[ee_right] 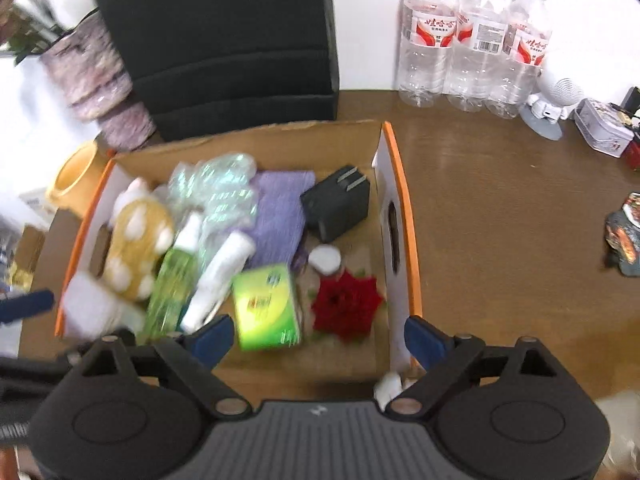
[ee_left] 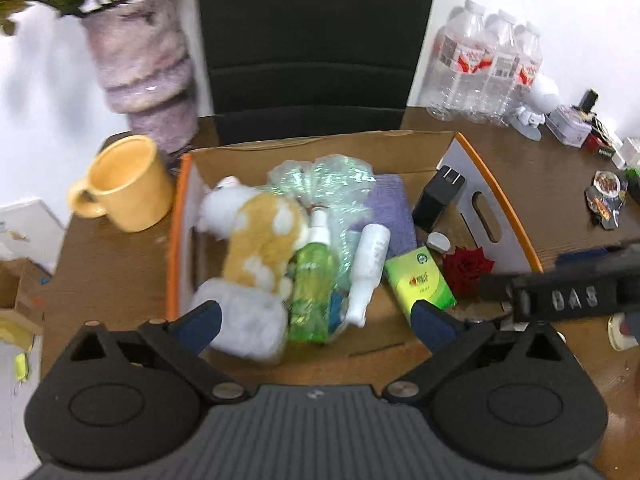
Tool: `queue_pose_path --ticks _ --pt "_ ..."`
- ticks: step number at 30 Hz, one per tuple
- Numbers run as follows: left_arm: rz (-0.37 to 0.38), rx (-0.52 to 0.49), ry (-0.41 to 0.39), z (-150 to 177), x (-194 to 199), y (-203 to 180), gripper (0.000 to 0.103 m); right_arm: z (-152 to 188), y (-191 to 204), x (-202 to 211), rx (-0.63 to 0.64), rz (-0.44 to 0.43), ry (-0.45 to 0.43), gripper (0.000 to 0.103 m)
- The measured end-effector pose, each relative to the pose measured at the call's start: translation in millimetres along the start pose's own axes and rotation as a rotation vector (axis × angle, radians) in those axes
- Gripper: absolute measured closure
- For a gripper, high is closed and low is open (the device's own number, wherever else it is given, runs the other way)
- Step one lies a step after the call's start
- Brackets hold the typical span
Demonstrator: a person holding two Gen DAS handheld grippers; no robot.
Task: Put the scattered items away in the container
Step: 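Withdraw both tools from the box toward the white bottle and blue tube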
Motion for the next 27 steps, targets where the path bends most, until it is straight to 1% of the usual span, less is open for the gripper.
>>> queue_pose_path --ticks 3,6,9,12,15,20,22,24,25,27 --pt "-0.008 0.026 0.006 8.3 21.3 1.1 0.000 16.2 4.0 21.5 0.031 0.007 0.001 0.009" --pt "-0.030 0.042 0.009 17.0 40.5 -0.9 0.000 30.2 7.2 38.9 0.044 -0.007 -0.002 0.009" --pt "-0.029 0.031 0.002 25.9 55.5 -8.3 0.000 42.6 9.5 53.4 0.047 -0.021 -0.007 0.009" --pt "-0.040 0.031 -0.016 34.3 69.8 -14.4 0.000 53.9 8.7 66.3 0.042 -0.013 -0.024 0.009" --pt "-0.031 0.024 -0.022 42.8 77.9 -19.0 0.000 64.9 5.9 76.0 0.039 -0.018 -0.046 0.009" --pt "-0.027 0.012 -0.040 62.5 85.2 -26.1 0.000 84.2 1.4 81.8 0.027 -0.053 -0.072 0.009" --pt "-0.032 -0.009 -0.050 74.7 85.7 -29.2 0.000 94.9 0.7 82.1 0.026 -0.062 -0.101 0.009" --pt "-0.042 -0.043 -0.066 89.5 86.4 -32.8 0.000 111.4 0.5 83.9 0.039 -0.066 -0.162 0.009" --pt "-0.040 -0.062 -0.085 99.2 87.2 -34.5 0.000 122.8 -0.3 85.0 0.043 -0.069 -0.200 0.009" --pt "-0.028 -0.078 -0.150 121.4 89.3 -36.3 0.000 145.7 -1.8 87.4 0.051 -0.076 -0.275 0.009"
Point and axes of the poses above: each gripper's, at about its wrist camera, not at the fingertips, and x roughly against the way its jaws point, y to its left, z to its underside, the point moved 7 cm from there along -x, roughly the way its jaws point, and after that the axes turned 7 degrees about z, right-handed, at the moved point
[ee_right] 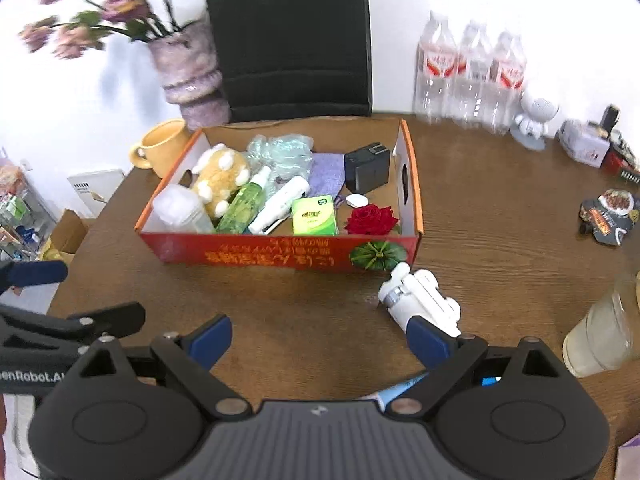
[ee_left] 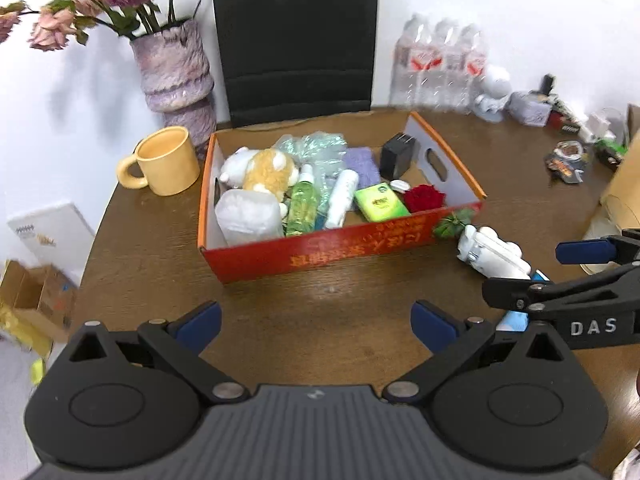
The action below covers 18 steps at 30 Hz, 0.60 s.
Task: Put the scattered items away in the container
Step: 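Withdraw both tools from the box toward the white bottle and blue tube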
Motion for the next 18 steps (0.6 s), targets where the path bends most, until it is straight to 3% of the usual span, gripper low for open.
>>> queue_pose_path --ticks 3,6,9,12,15,18 --pt "0.025 0.031 -0.135 38.1 5.2 -2.3 0.000 39.1 -0.6 9.9 0.007 -0.004 -0.107 0.003" --pt "0.003 0.054 -0.211 78.9 -4.6 -4.2 0.000 83.3 -3.4 5.2 -0.016 0.031 -0.167 0.002" --pt "-0.014 0.035 -0.235 112.7 -19.5 -9.3 0.000 123.3 -1.5 -9.4 -0.009 0.079 -0.164 0.002" --pt "-0.014 0.037 -0.199 136.4 -40.1 -13.6 0.000 144.7 3.0 -17.6 0.005 0.098 -0.191 0.002" --pt "0.000 0.047 -0.195 148.3 -51.9 -15.7 0.000 151.0 5.1 -21.5 0.020 0.128 -0.247 0.002" --pt "-0.009 0.079 -0.204 152.1 -55.4 -11.0 0.000 155.0 6.4 -30.8 0.022 0.148 -0.238 0.002"
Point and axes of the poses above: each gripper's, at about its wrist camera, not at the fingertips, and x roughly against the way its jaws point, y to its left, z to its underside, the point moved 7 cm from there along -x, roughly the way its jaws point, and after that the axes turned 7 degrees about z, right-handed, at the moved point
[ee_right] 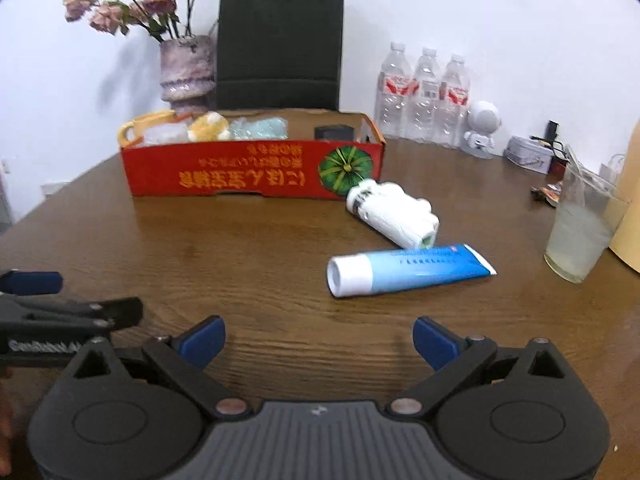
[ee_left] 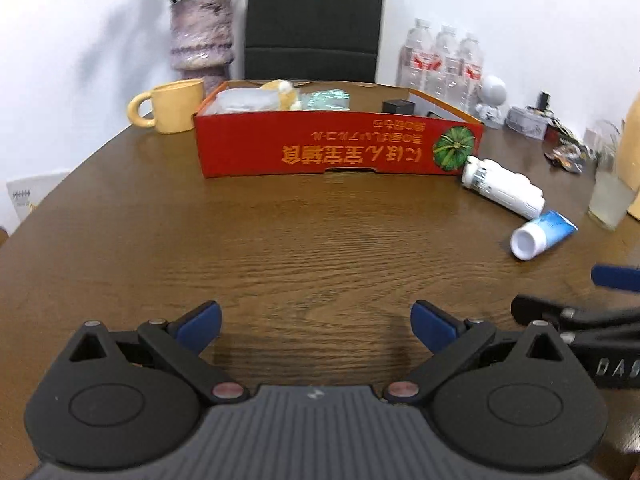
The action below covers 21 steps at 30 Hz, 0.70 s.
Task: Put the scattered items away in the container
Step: 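Withdraw both tools from the box toward the white bottle and blue tube, then grasp the blue cream tube with the left tool while the right tool grasps the white bottle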
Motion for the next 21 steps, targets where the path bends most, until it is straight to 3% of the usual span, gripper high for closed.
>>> queue_pose_path --ticks 7,17,19,21 --pt "-0.065 0.001 0.027 6.6 -2.2 7.1 0.000 6.7 3.9 -11.4 0.011 0.025 0.014 0.000" --pt "-0.068 0.004 0.030 8.1 -0.8 6.4 0.000 8.6 -3.1 -17.7 -0.035 -0.012 0.051 0.000" --pt "-0.042 -0.011 0.020 7.6 1.3 2.7 0.000 9.7 -5.0 -15.9 -0.031 -0.019 0.050 0.000" --pt "0.064 -0.032 -0.038 0.0 8.8 -14.1 0.000 10.7 -18.3 -10.4 -0.032 -0.004 0.042 0.000"
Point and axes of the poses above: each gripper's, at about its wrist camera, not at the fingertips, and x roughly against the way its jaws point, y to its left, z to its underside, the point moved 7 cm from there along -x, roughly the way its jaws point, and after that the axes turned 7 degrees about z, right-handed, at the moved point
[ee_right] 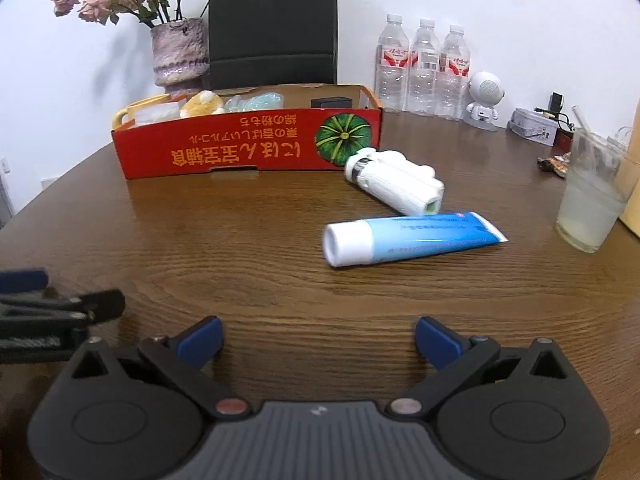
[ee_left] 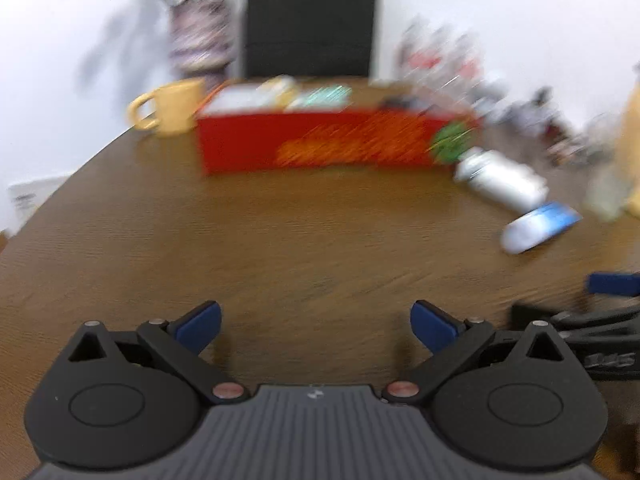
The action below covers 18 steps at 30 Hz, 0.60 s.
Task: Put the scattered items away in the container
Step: 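Grasp the blue cream tube with the left tool while the right tool grasps the white bottle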
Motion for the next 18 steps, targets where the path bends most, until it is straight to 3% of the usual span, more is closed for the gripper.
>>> queue_pose_path --ticks 2,4,8,12,13,14,16,18 --pt "0.126 -0.063 -0.037 -12.1 -1.5 -26.5 0.000 -0.3 -23.7 4.1 -0.035 0.033 -0.004 0.000" --pt "0.228 -0.180 -0.009 -24.7 -16.5 -60.4 0.000 -0.6 -55.8 4.9 -0.100 0.070 0.024 0.000" --pt "0.286 -0.306 0.006 -46.9 -60.5 -117.3 0.000 5.8 -112.0 5.6 -0.231 0.127 0.071 0.000" --pt "0.316 -0.393 0.083 -49.3 -110.8 -156.2 0.003 23.3 -143.3 14.4 -0.294 0.160 0.088 0.000" --pt "0.316 -0.395 0.098 -49.2 -119.8 -161.4 0.012 27.0 -147.2 17.2 -0.292 0.169 0.088 0.000" --pt "0.327 -0.379 0.106 -48.1 -123.2 -162.9 0.033 29.3 -150.0 18.7 -0.289 0.177 0.088 0.000" --pt "0.340 -0.346 0.114 -44.4 -125.5 -161.1 0.059 31.1 -153.9 19.2 -0.284 0.188 0.092 0.000" --pt "0.354 -0.304 0.120 -37.6 -112.9 -154.5 0.064 28.7 -156.5 17.6 -0.293 0.185 0.094 0.000"
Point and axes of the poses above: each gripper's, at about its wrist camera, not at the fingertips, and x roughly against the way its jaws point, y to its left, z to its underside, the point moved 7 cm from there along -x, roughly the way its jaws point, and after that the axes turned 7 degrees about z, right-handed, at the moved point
